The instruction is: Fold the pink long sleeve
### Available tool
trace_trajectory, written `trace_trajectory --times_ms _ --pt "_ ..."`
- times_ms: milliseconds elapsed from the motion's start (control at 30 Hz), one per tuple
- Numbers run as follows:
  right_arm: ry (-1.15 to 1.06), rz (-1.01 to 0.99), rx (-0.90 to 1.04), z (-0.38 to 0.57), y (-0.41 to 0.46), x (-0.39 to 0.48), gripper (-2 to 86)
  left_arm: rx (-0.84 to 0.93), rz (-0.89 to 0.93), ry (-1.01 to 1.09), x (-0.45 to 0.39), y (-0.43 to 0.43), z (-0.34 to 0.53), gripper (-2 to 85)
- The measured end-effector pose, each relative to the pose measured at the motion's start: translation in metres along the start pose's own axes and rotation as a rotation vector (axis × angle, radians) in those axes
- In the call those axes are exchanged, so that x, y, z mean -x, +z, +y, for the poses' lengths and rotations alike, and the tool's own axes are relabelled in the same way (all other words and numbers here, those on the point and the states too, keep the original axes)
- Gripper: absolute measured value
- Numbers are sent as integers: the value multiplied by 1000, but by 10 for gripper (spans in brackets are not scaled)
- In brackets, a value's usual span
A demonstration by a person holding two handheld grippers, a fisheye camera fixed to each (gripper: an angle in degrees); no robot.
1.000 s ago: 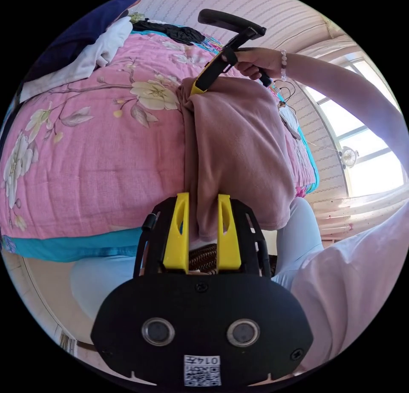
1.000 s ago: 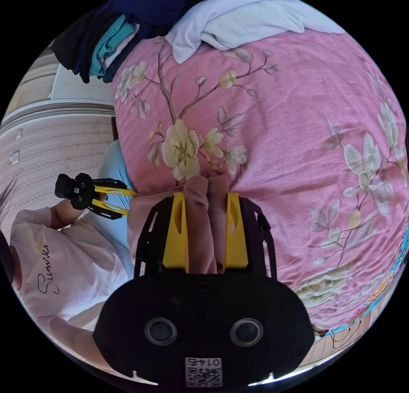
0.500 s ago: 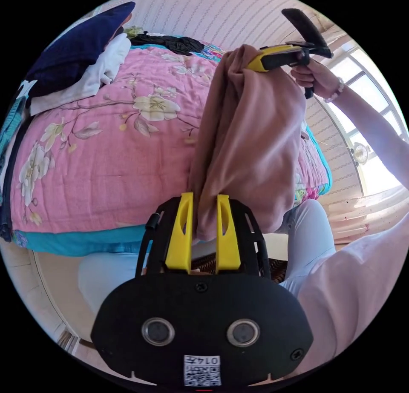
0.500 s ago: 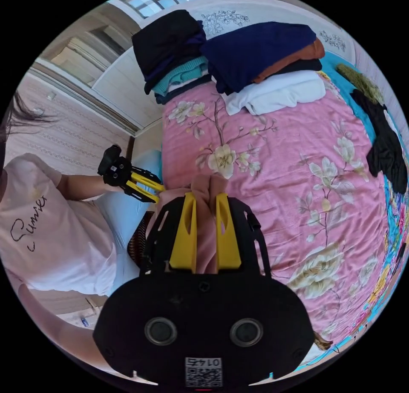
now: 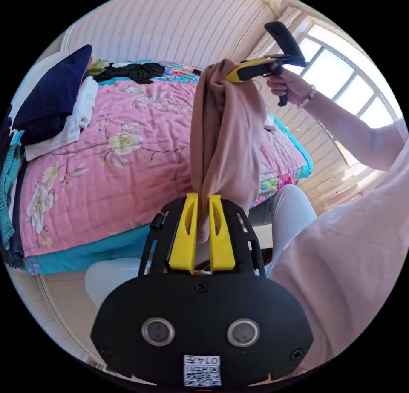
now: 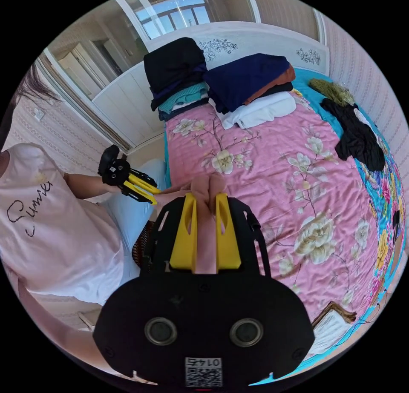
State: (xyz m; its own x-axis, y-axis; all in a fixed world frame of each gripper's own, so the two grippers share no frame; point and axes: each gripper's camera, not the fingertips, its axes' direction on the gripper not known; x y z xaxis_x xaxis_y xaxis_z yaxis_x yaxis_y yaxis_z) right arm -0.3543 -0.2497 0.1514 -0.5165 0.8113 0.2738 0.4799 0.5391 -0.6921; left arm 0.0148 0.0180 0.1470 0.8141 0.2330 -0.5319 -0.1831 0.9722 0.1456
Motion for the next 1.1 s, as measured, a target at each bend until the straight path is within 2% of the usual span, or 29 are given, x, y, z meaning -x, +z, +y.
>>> trace_trajectory --times_ms 67,167,267,400,533,600,700,767,833,933,1100 --pt "27 3 -65 13 -19 8 71 -80 34 45 -27 -32 -1 44" --pt "42 -5 -193 29 -52 21 71 -168 -42 96 -48 -67 -13 42" --pt "28 -9 -271 23 -83 26 70 -291 -22 39 -33 -96 -27 41" --pt "-91 33 -256 -36 -123 30 69 -429 8 -43 11 -126 -51 41" --pt "-252 162 -165 -156 -154 43 74 -562 -164 -95 77 -174 -102 44" --pt "-240 256 -166 -213 -156 42 84 -559 -284 -228 133 -183 -128 54" --pt "-92 458 -119 -277 -132 26 121 -418 -538 -539 243 -159 -156 53" --pt "-28 498 -80 -285 -106 15 116 -405 -543 -585 270 -141 -156 47" --pt "-25 479 -41 -270 -63 4 88 -377 -533 -561 282 -122 -162 42" --pt "-13 520 38 -245 -21 -13 91 -324 -580 -523 289 -91 -173 34" --pt "4 423 -16 -204 -42 -33 97 -317 -575 -473 275 -60 -168 21"
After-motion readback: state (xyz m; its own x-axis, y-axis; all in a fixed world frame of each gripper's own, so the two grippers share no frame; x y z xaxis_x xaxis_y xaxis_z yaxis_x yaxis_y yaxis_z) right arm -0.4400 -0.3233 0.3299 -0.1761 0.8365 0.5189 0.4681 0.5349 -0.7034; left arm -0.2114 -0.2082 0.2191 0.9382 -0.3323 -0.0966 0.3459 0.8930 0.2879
